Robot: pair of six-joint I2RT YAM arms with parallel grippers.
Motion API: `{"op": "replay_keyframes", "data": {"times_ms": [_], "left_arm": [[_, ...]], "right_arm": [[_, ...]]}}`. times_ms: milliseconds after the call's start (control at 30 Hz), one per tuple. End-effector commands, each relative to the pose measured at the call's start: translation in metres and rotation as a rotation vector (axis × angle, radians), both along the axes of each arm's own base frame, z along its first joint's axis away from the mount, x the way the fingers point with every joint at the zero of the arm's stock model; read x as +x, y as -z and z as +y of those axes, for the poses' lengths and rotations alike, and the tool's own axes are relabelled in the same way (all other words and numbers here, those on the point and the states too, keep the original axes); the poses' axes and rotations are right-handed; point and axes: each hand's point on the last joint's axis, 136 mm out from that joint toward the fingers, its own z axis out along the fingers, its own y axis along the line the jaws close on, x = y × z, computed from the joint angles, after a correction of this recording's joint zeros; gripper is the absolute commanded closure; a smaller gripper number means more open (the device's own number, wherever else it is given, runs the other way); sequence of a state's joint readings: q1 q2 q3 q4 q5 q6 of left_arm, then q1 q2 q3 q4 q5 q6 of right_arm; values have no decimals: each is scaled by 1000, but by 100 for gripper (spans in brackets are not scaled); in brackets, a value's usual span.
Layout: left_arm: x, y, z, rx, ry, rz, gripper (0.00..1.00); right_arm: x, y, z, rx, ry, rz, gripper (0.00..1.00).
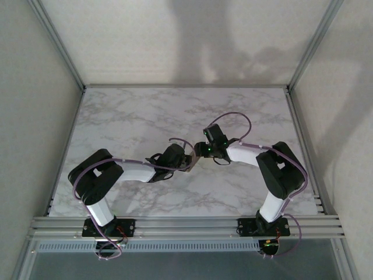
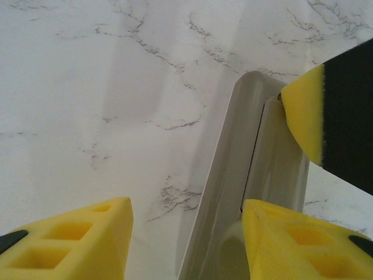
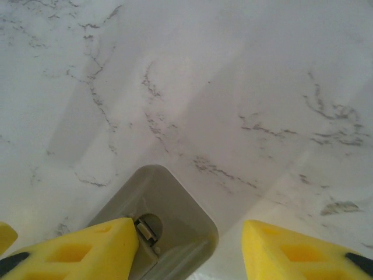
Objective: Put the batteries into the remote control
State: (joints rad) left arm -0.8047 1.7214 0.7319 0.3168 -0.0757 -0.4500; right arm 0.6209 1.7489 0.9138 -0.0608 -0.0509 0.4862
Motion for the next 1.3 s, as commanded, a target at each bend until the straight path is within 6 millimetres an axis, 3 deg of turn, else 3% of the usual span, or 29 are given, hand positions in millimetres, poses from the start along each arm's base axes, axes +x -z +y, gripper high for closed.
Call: {"op": "replay_keyframes", "data": {"times_ms": [0, 233, 433, 633, 800, 1267], "left_arm": [[6, -6, 13, 13, -53, -16, 48], [9, -4, 12, 15, -60, -16, 48], [14, -18, 21, 8, -93, -44, 48], [18, -37, 36, -38, -117, -61, 48], [17, -41, 31, -58, -82, -57, 48], [7, -24, 5, -89, 61, 4, 44]], "right_arm": [[-71, 76, -40, -218, -37, 300, 49], [-79, 68, -31, -204, -63, 299, 49], [-83, 57, -33, -200, -58, 275, 48], [-62, 18, -23, -172, -56, 180, 45], [-46, -10, -19, -169, -56, 103, 42], [-17, -46, -15, -96, -18, 1, 38]]}}
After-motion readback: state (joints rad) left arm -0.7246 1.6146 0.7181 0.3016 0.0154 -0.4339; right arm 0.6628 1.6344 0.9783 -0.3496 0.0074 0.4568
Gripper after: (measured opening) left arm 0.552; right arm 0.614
